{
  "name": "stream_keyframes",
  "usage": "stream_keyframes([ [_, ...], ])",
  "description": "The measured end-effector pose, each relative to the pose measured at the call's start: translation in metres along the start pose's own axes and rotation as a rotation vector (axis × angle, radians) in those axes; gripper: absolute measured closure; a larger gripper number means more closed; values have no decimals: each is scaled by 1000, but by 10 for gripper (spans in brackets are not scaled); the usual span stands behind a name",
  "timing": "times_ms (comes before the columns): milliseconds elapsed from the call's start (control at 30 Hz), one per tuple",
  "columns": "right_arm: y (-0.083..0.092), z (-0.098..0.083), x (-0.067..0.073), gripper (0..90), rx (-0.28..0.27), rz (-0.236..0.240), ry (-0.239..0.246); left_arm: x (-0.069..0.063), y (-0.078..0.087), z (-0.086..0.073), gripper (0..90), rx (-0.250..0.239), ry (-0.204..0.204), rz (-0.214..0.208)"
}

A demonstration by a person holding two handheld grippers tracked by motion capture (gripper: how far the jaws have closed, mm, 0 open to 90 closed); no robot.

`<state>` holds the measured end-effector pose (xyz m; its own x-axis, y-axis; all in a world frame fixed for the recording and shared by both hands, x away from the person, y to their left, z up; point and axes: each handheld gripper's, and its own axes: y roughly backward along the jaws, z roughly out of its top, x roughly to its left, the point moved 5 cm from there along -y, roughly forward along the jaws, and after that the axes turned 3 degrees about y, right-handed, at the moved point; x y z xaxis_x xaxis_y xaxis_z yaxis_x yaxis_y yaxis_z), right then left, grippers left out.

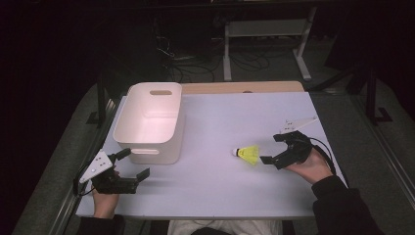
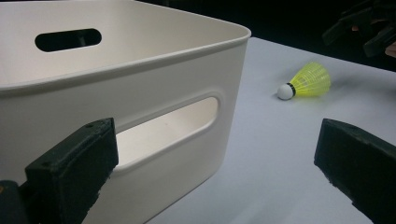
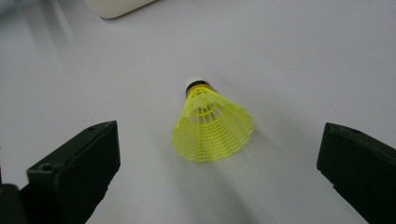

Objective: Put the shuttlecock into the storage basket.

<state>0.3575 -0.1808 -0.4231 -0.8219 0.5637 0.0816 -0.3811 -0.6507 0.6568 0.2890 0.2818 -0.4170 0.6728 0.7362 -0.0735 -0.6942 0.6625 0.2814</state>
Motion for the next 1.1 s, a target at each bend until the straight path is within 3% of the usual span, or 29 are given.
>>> stream_keyframes([
  [433, -10, 9, 9, 15, 14, 37, 34, 0, 0, 0, 0, -1, 0, 0],
  [600, -11, 11, 12, 61, 13, 49, 44, 0, 0, 0, 0, -1, 1, 0],
  [700, -11, 14, 15, 131, 15, 71, 57, 0, 0, 0, 0, -1, 0, 0],
  [1100, -16, 20, 25, 194, 31, 91, 92, 0, 1, 0, 0, -1, -1, 0],
])
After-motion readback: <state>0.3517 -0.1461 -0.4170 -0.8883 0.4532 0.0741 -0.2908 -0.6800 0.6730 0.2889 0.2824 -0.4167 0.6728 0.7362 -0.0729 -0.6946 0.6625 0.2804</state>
